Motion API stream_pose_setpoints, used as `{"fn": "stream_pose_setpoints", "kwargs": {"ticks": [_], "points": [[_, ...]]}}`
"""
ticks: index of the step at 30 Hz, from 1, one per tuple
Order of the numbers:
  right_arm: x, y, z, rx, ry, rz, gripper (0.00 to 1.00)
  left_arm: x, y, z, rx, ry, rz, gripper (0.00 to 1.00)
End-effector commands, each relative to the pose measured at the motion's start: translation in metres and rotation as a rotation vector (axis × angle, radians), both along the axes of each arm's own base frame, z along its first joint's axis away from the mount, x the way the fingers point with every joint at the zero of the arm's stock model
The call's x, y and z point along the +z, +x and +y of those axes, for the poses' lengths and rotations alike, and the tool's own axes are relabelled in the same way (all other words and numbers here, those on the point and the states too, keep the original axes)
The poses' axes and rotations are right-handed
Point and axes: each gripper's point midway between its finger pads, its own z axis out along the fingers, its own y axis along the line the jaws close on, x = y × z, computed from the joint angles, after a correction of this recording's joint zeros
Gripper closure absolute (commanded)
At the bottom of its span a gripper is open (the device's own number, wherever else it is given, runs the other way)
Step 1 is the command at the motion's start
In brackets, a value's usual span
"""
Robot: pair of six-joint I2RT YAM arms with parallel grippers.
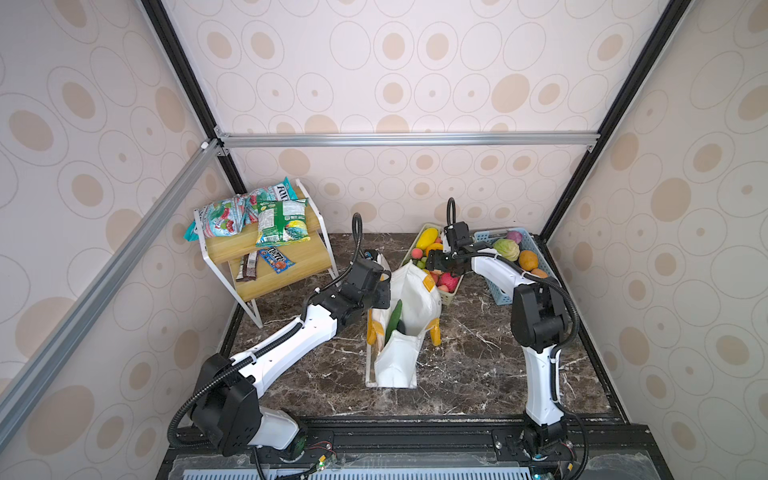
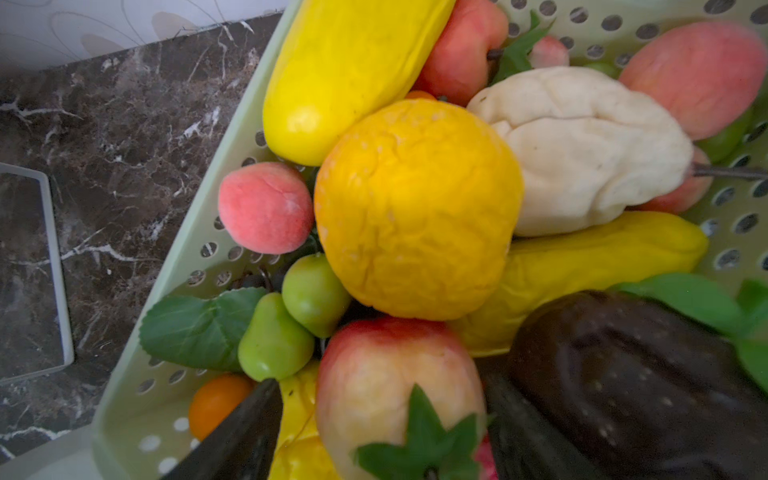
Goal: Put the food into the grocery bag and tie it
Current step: 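Lower the right gripper into the green basket and grasp the red-yellow peach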
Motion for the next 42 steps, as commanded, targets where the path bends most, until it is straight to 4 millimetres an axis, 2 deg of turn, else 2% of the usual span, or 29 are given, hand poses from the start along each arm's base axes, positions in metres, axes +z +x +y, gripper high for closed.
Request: {"fn": "stream_pose_setpoints", "kwargs": {"ticks": [1, 7, 11, 14, 23, 34, 42], "points": [[-0.009, 0.001, -0.007, -0.049, -0.046, 0.024, 0.25, 0.014, 0.003, -0.001, 0.001, -0.004, -0.021, 1.00], [-0.014, 0.002, -0.006, -0.059, -0.037, 0.025, 0.30, 0.014, 0.002, 0.001, 0.003, 0.001, -0.023, 1.00], [-0.014, 0.003, -0.005, -0.064, -0.018, 0.024, 0.38, 0.017, 0.002, 0.001, 0.003, -0.004, -0.029, 1.00], [-0.011, 0.002, -0.002, -0.059, -0.004, 0.022, 0.41, 0.018, 0.001, 0.003, 0.008, -0.008, -0.033, 1.00], [0.020, -0.006, 0.000, -0.044, 0.034, -0.022, 0.43, 0.021, -0.002, 0.003, 0.009, -0.025, -0.039, 1.00], [0.066, -0.031, -0.006, -0.027, 0.061, -0.092, 0.44, 0.023, -0.006, 0.006, 0.014, -0.030, -0.041, 1.00], [0.077, -0.039, -0.007, -0.022, 0.078, -0.102, 0.44, 0.026, -0.001, -0.001, -0.006, -0.034, -0.042, 1.00]]}}
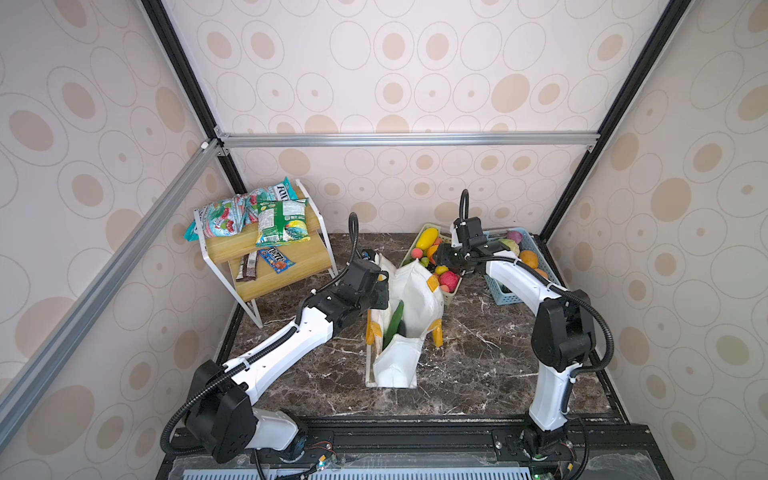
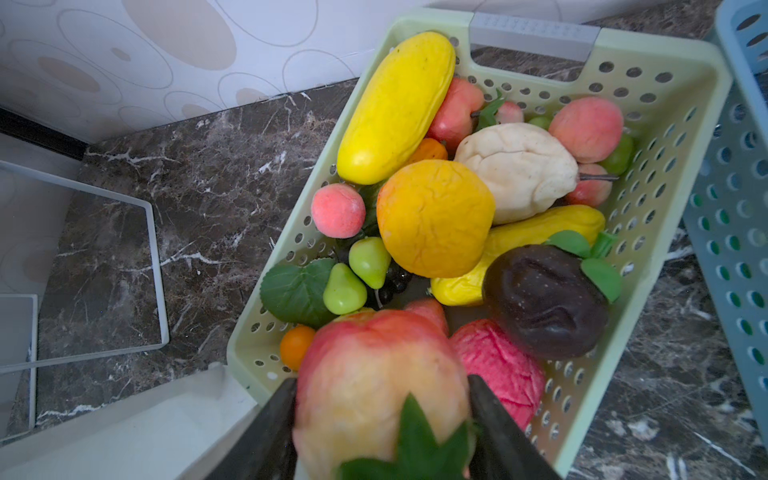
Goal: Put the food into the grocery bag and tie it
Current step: 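Lower the right gripper into the green basket and grasp the red-yellow peach, then lift the peach with the right gripper and carry it over the bag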
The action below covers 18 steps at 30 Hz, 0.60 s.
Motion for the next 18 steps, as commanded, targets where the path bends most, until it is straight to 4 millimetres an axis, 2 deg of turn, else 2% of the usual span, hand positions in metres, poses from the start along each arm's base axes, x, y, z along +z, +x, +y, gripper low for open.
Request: {"fn": "stream_pose_setpoints", "kwargs": {"ticks": [1, 9, 18], "points": [[0.007, -0.009, 0.000, 0.004, 0.010, -0.003, 0.44, 0.017, 0.006, -0.005, -0.004, -0.019, -0.028, 1.00], [0.009, -0.016, 0.002, 0.032, 0.016, -0.001, 0.44, 0.013, 0.009, -0.001, 0.002, 0.036, -0.017, 1.00], [0.012, -0.024, 0.002, 0.042, 0.021, 0.002, 0.44, 0.013, 0.007, -0.003, 0.000, 0.004, -0.023, 1.00]]}}
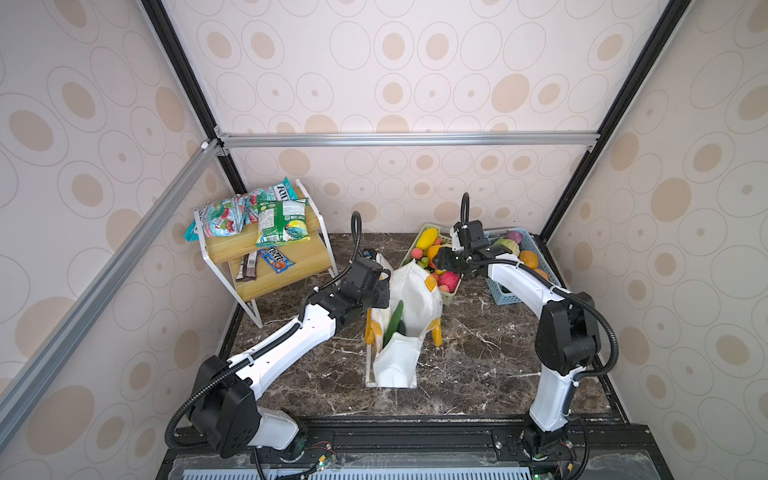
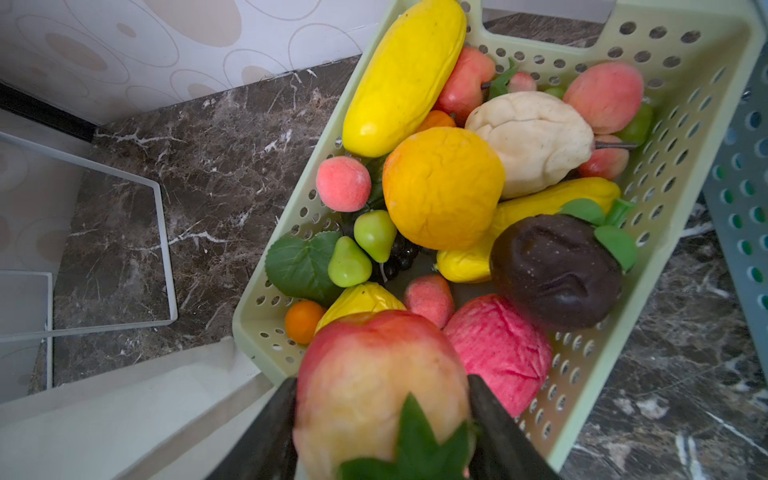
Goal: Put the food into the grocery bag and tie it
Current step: 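Lift the peach with the right gripper and carry it over the bag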
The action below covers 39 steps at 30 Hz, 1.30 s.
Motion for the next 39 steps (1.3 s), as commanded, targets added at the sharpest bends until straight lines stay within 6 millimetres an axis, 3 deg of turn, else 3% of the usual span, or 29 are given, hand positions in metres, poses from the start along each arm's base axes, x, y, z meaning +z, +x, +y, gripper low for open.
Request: {"fn": "stream_pose_setpoints", "kwargs": {"ticks": [1, 8, 14, 20, 26, 31, 39], "points": [[0.015, -0.010, 0.001, 0.016, 0.004, -0.022, 0.44, 0.017, 0.004, -0.002, -0.002, -0.020, -0.039, 1.00], [0.039, -0.013, -0.007, 0.007, -0.017, -0.075, 0.44, 0.019, 0.006, -0.007, -0.013, -0.031, -0.042, 1.00], [0.073, -0.023, -0.006, 0.029, 0.007, -0.138, 0.44, 0.019, 0.008, -0.011, -0.023, -0.040, -0.040, 1.00], [0.116, -0.055, 0.015, 0.117, 0.057, -0.228, 0.44, 0.019, 0.011, -0.015, -0.029, -0.046, -0.040, 1.00], [0.136, -0.093, 0.032, 0.167, 0.111, -0.280, 0.44, 0.028, 0.011, -0.011, -0.021, -0.046, -0.066, 1.00], [0.137, -0.126, 0.056, 0.229, 0.132, -0.277, 0.44, 0.030, 0.008, -0.012, -0.029, -0.072, -0.079, 1.00], [0.099, -0.164, 0.092, 0.364, 0.153, -0.159, 0.44, 0.028, 0.007, -0.017, -0.044, -0.087, -0.065, 1.00]]}}
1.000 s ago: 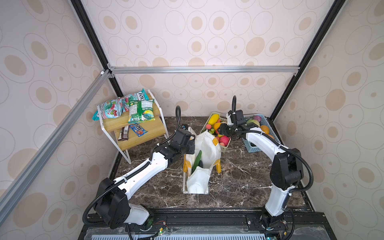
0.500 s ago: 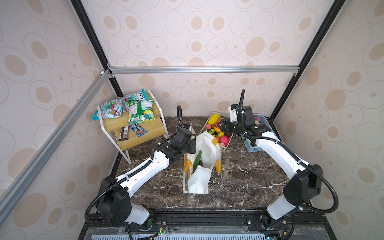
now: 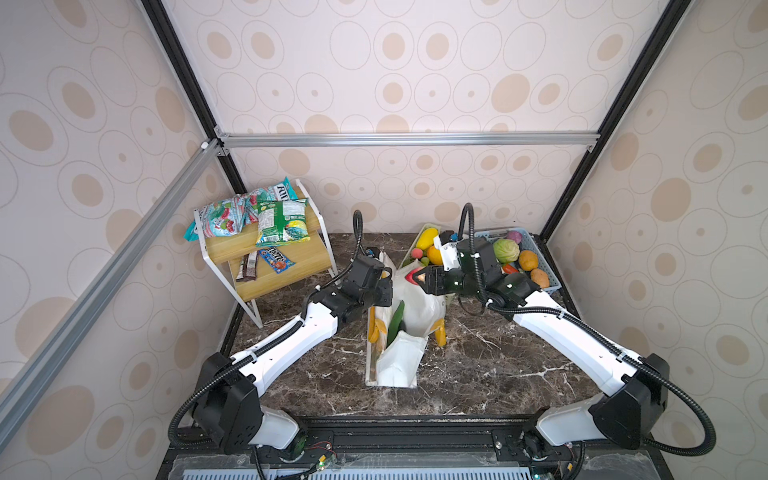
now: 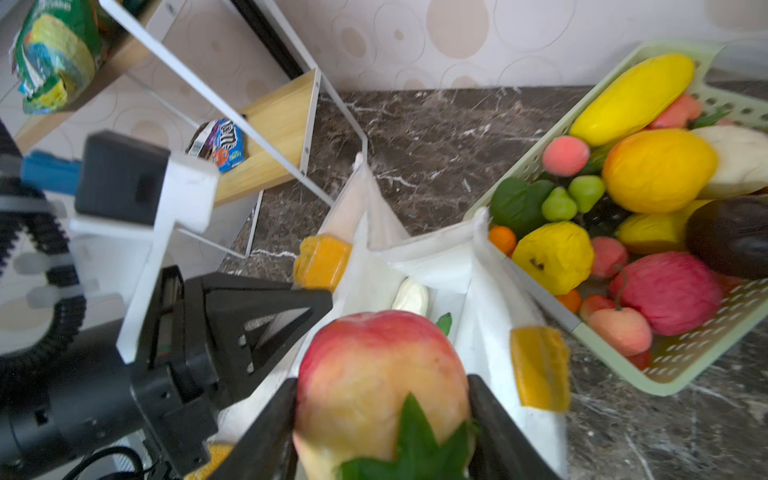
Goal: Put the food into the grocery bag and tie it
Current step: 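Lift the peach with the right gripper and carry it over the bag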
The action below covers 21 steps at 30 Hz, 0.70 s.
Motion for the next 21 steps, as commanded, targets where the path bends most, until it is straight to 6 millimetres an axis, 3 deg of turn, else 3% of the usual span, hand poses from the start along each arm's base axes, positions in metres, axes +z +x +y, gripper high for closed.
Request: {"fn": "stream_pose_setpoints", "kwargs": {"ticks": [1, 13, 21], "points": [[-0.014, -0.013, 0.011, 0.044, -0.001, 0.048, 0.44, 0.025, 0.004, -0.005, -0.008, -0.050, -0.062, 1.00], [-0.074, -0.030, 0.044, 0.119, -0.079, 0.158, 0.44, 0.030, 0.000, -0.005, -0.018, -0.069, -0.076, 1.00], [-0.106, -0.034, 0.054, 0.131, -0.132, 0.199, 0.44, 0.035, -0.002, -0.009, -0.032, -0.091, -0.087, 1.00]]}}
